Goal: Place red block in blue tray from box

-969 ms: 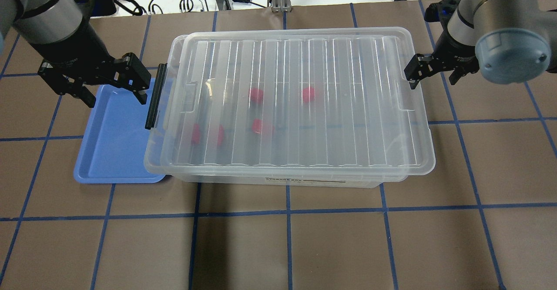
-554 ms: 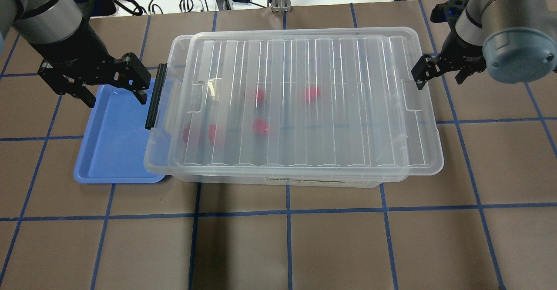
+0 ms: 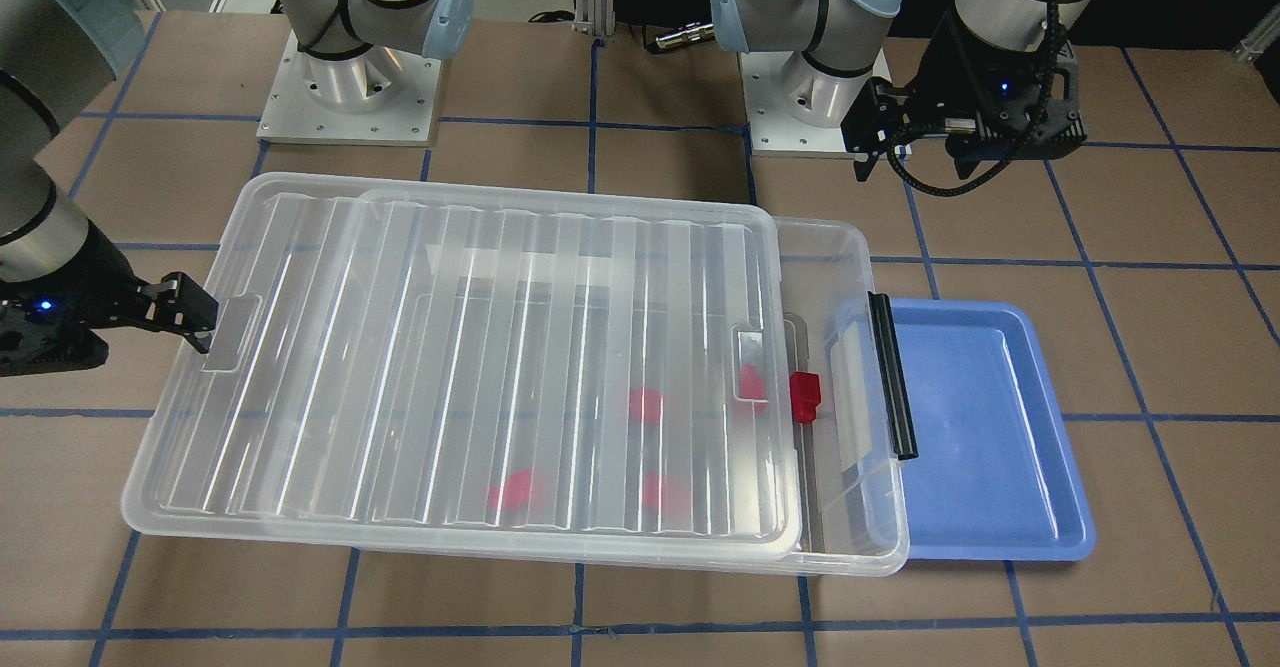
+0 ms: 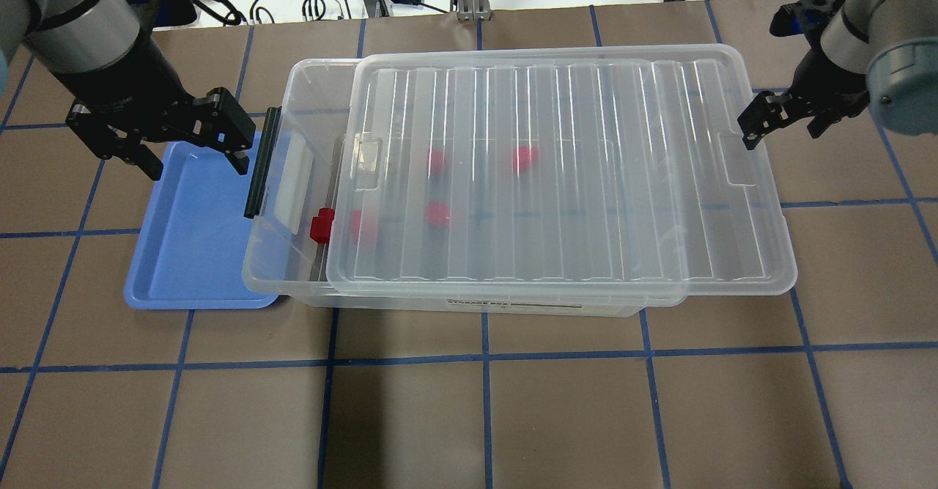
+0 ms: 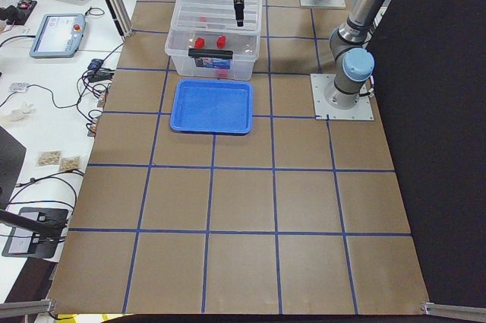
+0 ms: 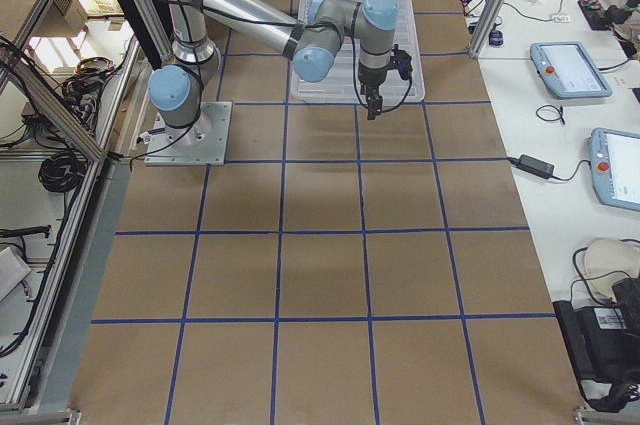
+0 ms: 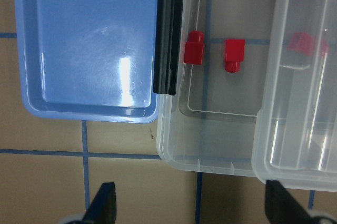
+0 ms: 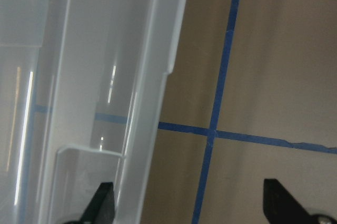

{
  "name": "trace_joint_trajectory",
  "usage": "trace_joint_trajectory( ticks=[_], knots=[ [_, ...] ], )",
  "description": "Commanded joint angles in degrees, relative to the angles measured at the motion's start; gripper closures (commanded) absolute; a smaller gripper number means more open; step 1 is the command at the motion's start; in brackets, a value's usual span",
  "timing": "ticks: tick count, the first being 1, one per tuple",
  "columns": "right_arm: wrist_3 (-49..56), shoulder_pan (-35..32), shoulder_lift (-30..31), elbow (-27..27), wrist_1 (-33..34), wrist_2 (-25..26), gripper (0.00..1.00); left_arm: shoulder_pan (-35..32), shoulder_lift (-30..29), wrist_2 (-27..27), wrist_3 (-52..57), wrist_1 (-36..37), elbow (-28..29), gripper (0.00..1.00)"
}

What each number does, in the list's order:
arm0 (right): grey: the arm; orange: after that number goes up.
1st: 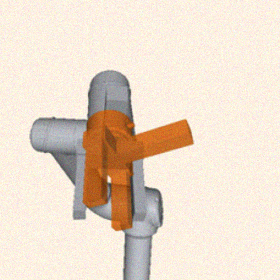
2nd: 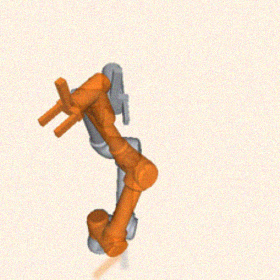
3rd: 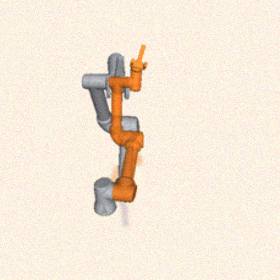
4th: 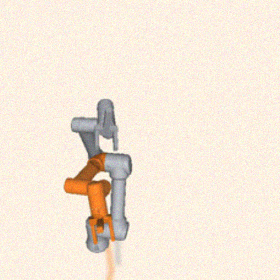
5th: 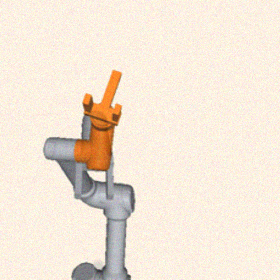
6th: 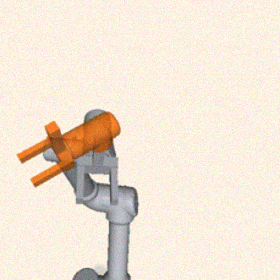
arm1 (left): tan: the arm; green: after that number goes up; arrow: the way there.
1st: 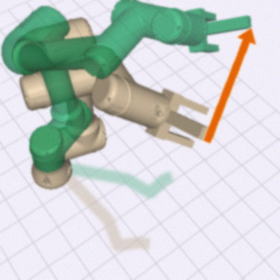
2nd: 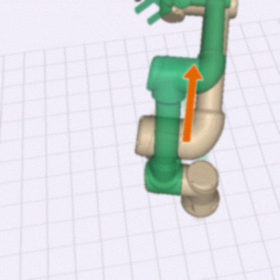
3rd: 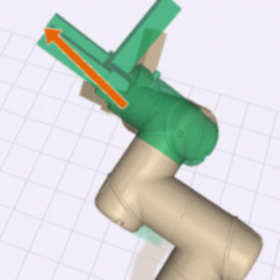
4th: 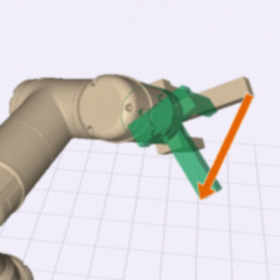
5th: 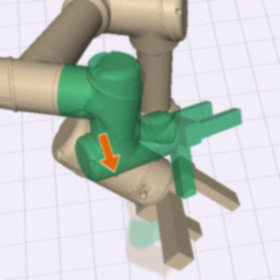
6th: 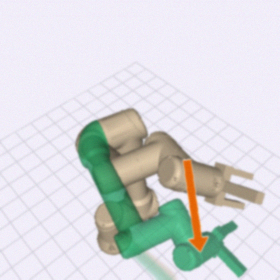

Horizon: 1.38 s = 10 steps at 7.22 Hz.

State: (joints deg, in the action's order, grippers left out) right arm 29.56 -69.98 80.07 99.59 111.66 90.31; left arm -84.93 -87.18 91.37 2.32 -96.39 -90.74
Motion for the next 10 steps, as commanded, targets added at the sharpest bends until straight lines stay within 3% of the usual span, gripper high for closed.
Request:
trace_joint_trajectory(
  ticks=[1,7,9,10],
  knots=[
    [3.39,4.04,0.0,-0.18,0.13,-0.14,0.0,0.2,-0.36,-0.14,-1.25,0.5,0.12,0.0],
    [9.98,11.87,0.09,-0.45,0.05,-0.14,0.0,-0.41,-0.28,2.32,-0.3,1.29,0.21,0.0],
    [9.99,12.5,0.09,-0.45,-0.13,-0.23,0.0,-0.41,-1.23,1.62,0.14,1.29,0.04,0.0],
    [9.9,12.5,0.18,-0.45,-0.22,-0.31,0.0,-0.41,-2.46,-1.95,-0.2,1.55,0.03,0.0]
  ],
)
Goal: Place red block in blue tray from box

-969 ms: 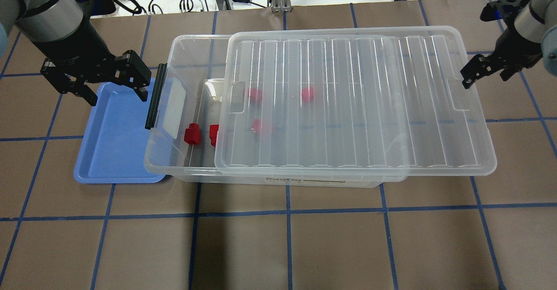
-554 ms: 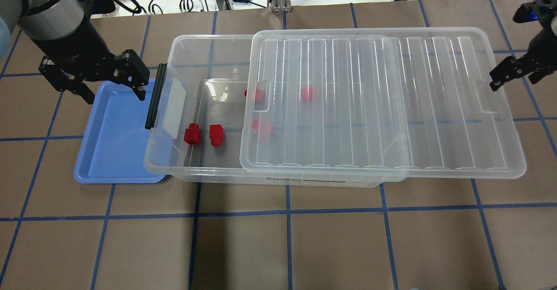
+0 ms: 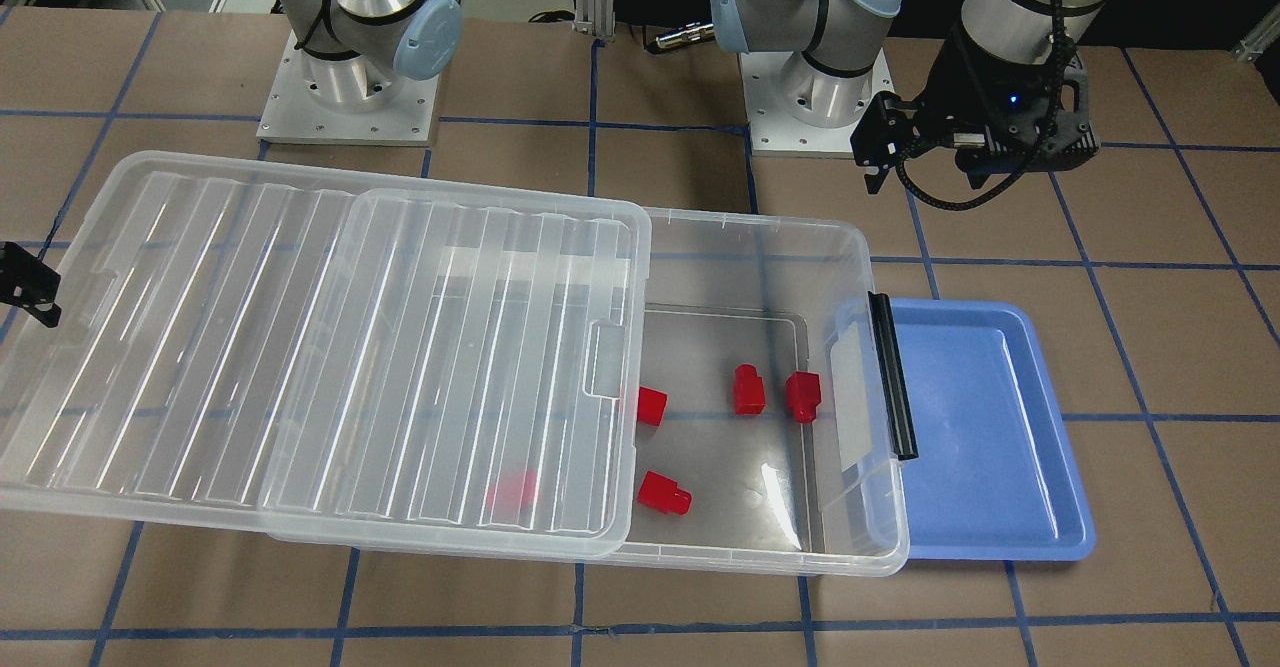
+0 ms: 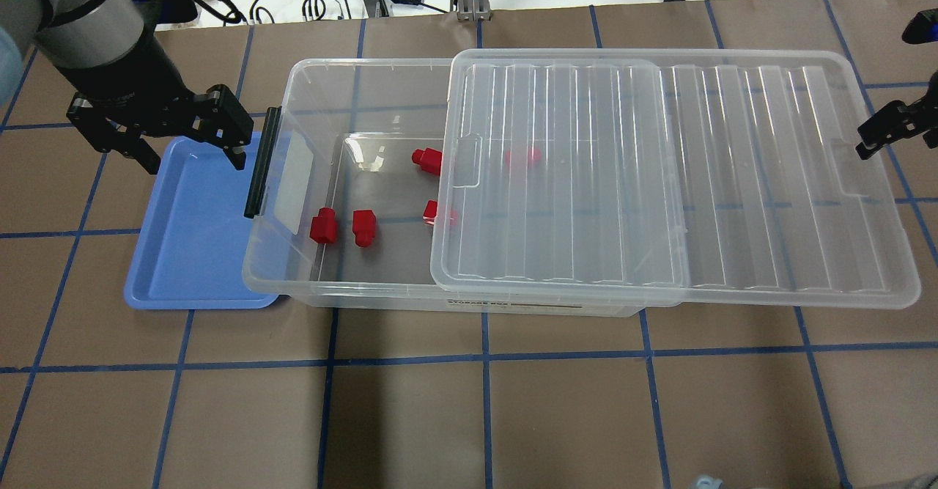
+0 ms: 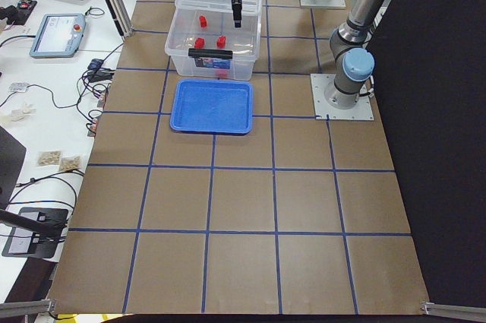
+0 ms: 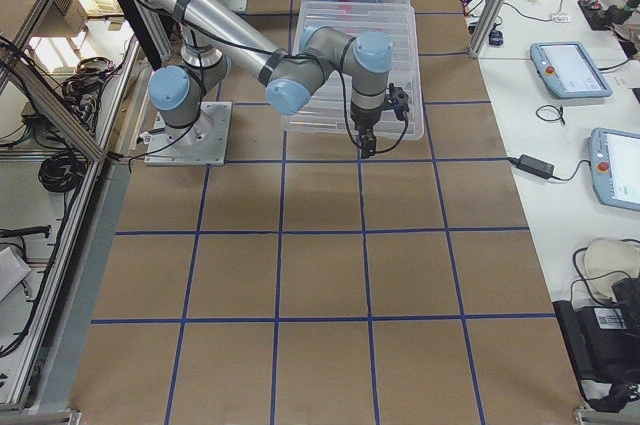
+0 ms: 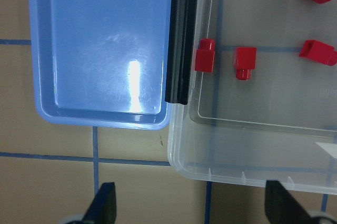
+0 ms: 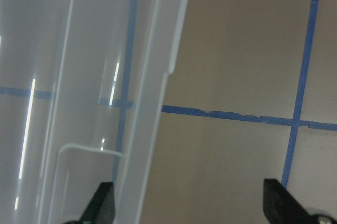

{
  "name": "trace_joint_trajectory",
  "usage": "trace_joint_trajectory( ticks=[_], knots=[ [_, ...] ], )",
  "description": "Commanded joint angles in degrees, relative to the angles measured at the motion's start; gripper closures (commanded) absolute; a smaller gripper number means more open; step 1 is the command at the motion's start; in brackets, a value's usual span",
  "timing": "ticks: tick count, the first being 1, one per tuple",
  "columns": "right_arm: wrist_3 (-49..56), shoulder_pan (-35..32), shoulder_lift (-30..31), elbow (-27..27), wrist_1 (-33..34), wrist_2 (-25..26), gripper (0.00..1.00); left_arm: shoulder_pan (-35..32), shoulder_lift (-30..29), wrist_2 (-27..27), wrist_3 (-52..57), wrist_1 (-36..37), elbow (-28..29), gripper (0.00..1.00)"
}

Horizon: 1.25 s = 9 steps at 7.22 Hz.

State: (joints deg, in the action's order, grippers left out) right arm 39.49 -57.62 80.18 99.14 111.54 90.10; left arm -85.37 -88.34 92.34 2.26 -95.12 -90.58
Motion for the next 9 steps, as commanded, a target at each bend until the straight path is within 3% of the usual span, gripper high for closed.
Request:
trace_joint_trajectory(
  ticks=[1,2,4,5,6,8,9],
  knots=[
    [-0.47,0.05,0.67,-0.26,-0.09,-0.1,0.0,-0.58,-2.35,-6.35,0.19,3.33,-0.21,0.0],
    [-0.56,-0.47,0.94,-2.18,-0.79,0.08,0.0,-3.37,-3.58,-6.21,-0.85,3.88,-0.21,0.0],
    [-1.43,-1.88,4.44,-8.58,-11.89,0.16,0.0,-6.56,-6.83,-5.95,-1.21,7.21,-1.69,0.0],
    [-2.57,-2.93,6.72,-10.79,-15.79,0.25,0.0,-6.91,-7.45,-5.95,-1.47,13.14,-5.62,0.0],
    [-4.15,-3.81,9.18,-11.25,-18.78,0.25,0.0,-6.91,-8.5,-6.03,-1.56,20.25,-10.01,0.0],
    [-11.32,-7.83,12.02,-11.25,-21.36,0.26,0.0,-7.7,-9.91,-6.04,-1.39,23.57,-12.95,0.0],
    [-17.02,-12.47,12.02,-11.42,-21.36,0.17,0.0,-7.7,-11.31,-6.12,-0.95,23.57,-12.86,0.18]
  ],
)
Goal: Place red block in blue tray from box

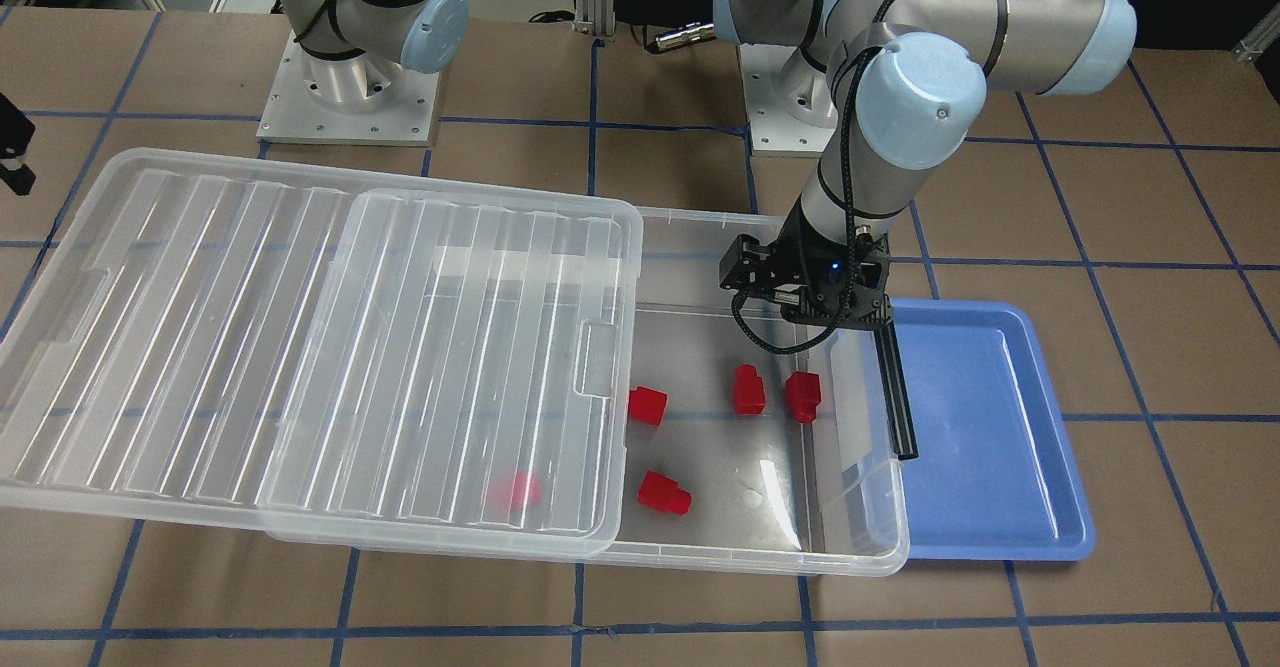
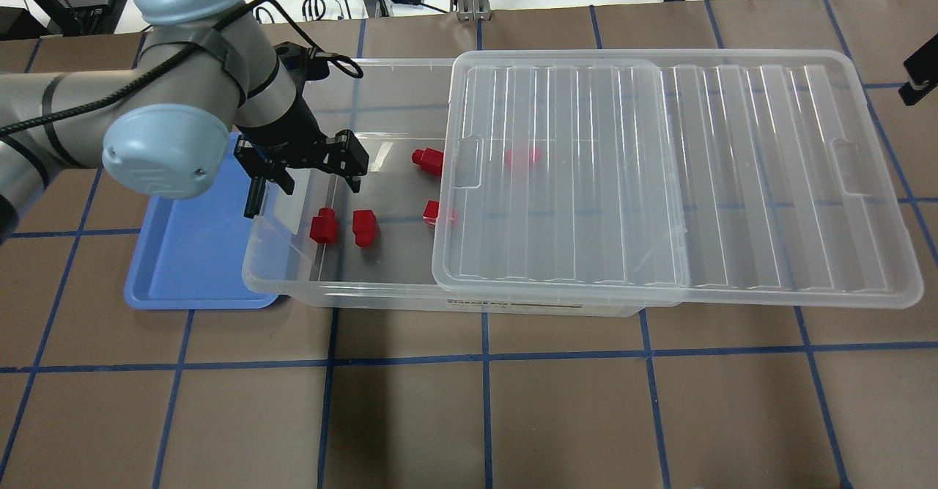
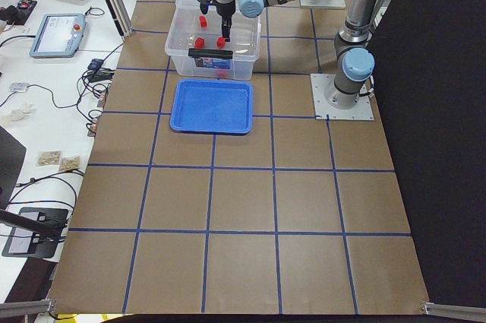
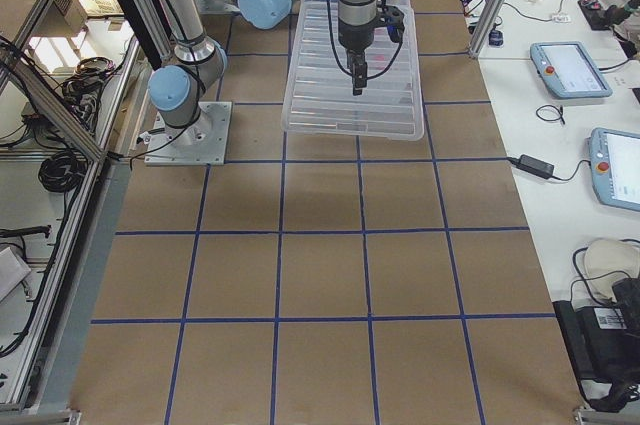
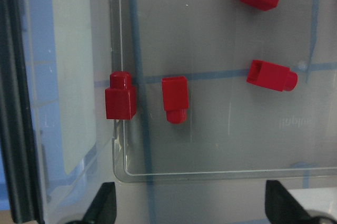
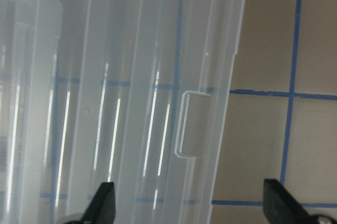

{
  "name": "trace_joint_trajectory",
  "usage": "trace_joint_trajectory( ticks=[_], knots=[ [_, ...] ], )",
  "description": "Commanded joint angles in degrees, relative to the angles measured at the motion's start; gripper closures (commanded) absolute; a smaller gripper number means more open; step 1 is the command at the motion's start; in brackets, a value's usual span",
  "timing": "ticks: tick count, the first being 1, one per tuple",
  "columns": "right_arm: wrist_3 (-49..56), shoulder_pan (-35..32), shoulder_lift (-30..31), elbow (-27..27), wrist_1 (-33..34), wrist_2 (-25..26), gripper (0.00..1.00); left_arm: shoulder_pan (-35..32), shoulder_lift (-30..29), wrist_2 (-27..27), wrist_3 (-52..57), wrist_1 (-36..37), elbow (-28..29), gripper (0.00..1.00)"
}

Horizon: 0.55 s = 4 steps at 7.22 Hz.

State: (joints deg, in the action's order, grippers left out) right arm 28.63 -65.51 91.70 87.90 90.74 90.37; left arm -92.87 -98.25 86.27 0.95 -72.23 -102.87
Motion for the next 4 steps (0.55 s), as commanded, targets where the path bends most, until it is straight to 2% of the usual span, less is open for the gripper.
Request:
trace_joint_trajectory(
  ticks=[1,4],
  knots=[
    [-12.31,-9.68,0.5,-0.44,-0.48,0.16,0.0,-0.29,-2.81,0.12,-0.33,0.6,-0.67,0.16],
    [-30.07,-20.95,-0.03,-0.45,0.05,-0.28,0.0,-0.29,-7.03,0.13,-0.42,1.82,-0.84,0.16]
  ],
)
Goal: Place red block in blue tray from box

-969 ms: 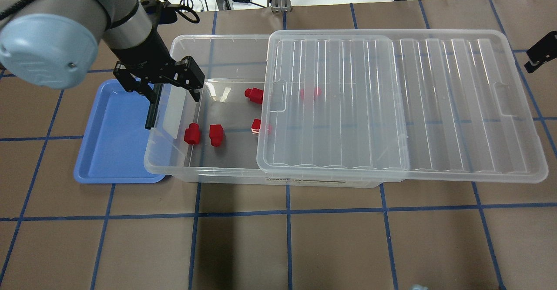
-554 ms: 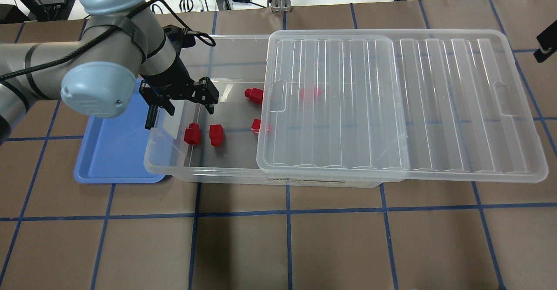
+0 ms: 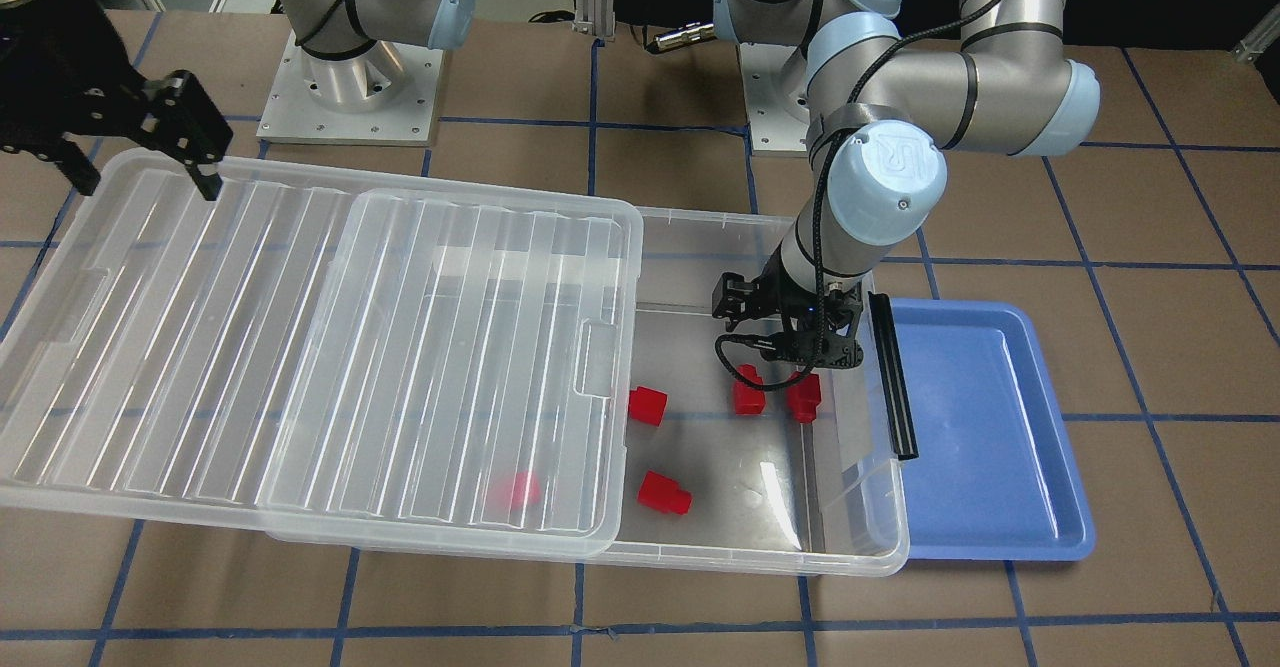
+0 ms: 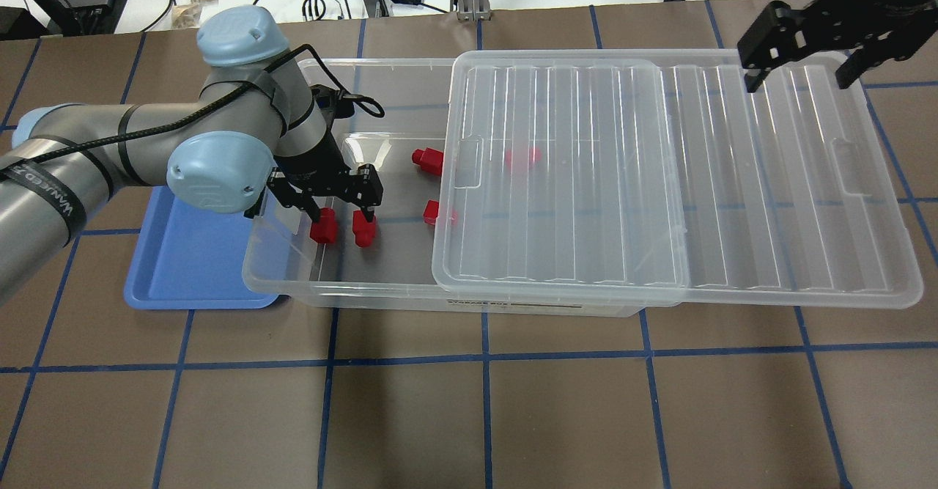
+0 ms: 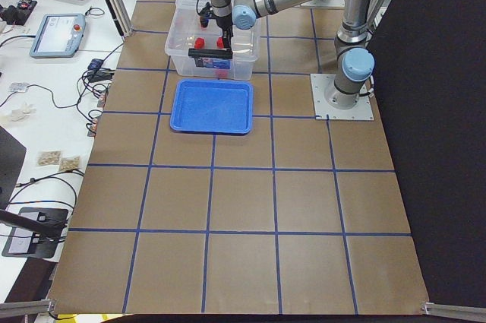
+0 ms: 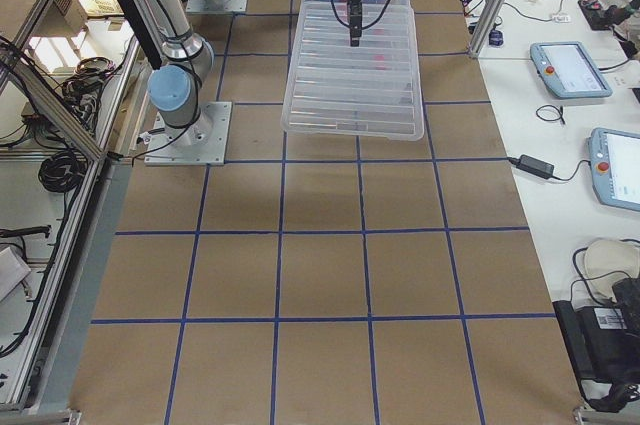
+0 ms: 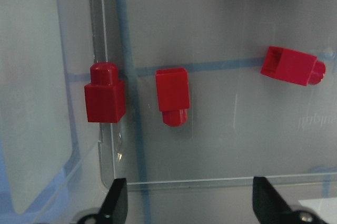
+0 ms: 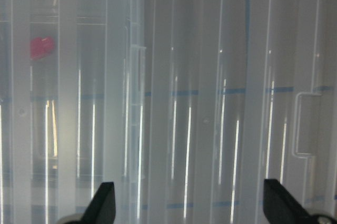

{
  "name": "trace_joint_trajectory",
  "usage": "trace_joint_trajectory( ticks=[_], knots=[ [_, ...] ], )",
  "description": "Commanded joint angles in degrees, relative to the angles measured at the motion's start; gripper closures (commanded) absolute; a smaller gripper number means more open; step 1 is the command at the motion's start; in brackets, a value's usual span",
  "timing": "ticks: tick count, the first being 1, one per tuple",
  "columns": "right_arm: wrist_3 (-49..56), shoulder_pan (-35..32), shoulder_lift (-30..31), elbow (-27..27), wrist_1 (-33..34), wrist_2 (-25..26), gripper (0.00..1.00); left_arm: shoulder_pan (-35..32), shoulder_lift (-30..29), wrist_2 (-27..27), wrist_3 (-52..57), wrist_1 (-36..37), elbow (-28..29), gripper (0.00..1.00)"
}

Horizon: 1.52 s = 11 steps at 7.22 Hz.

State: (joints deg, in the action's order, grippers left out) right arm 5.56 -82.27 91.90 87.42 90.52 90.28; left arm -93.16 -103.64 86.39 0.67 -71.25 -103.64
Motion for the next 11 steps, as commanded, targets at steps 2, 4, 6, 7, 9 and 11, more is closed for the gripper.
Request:
trace_joint_trajectory(
  ticks=[2,4,6,7,9,11],
  knots=[
    [-9.08,-6.23,-0.75,0.21,0.36,0.33,0.0,-0.01,-4.37,-0.08,-2.41,3.04,-0.07,0.16],
    [-9.08,-6.24,-0.84,0.47,0.27,0.51,0.0,-0.01,-6.48,-0.08,-2.43,5.23,-0.07,0.16],
    [-9.08,-6.24,-0.84,0.47,0.27,0.16,0.0,-0.18,-8.33,-0.17,-2.52,7.08,-0.07,0.16],
    [-8.99,-6.24,-0.84,0.47,0.27,0.07,0.0,-0.18,-9.2,-0.34,-2.6,7.26,-0.07,0.16],
    [-8.99,-6.24,-0.84,0.47,0.19,0.33,0.0,-0.18,-10.0,-0.52,-2.6,7.27,-0.25,0.16],
    [-8.9,-6.24,-0.84,0.47,0.27,0.6,0.0,-0.18,-10.27,-0.7,-2.6,7.18,-0.33,0.16]
  ],
)
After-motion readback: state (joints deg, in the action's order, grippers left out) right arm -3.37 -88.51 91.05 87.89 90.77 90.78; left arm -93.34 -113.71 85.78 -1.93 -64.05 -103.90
